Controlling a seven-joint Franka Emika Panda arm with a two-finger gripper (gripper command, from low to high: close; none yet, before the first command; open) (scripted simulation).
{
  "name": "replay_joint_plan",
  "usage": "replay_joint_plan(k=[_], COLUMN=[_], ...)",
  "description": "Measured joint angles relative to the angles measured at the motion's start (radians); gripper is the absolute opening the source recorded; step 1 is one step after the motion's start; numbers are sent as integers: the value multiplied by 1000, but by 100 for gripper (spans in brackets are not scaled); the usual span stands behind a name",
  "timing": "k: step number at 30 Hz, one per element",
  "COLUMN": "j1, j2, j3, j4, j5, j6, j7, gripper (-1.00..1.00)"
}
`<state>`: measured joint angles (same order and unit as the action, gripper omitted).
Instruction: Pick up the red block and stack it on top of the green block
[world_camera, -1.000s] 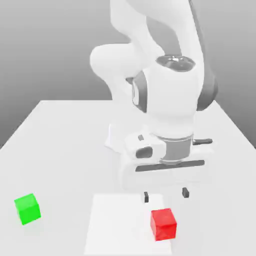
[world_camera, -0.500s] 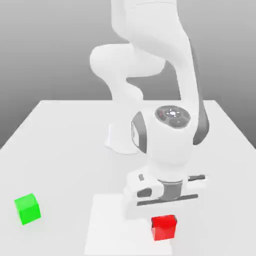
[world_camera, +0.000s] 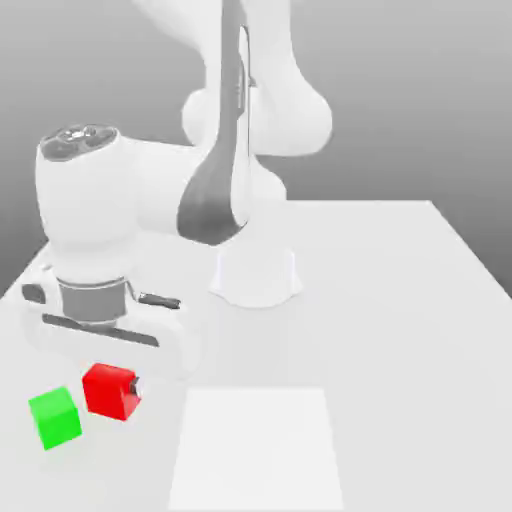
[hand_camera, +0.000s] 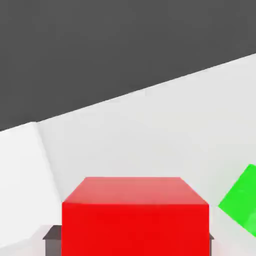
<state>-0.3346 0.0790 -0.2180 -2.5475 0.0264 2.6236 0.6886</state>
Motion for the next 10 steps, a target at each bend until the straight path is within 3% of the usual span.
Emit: replay_joint_plan(k=[6, 7, 10], j1=[-73, -79, -79], j2=[141, 164, 164], j3=[13, 22, 22], j4=[14, 15, 15], j5=[92, 105, 105], j6=[123, 144, 144], j7=[-80, -89, -89], gripper=[-100, 100, 100])
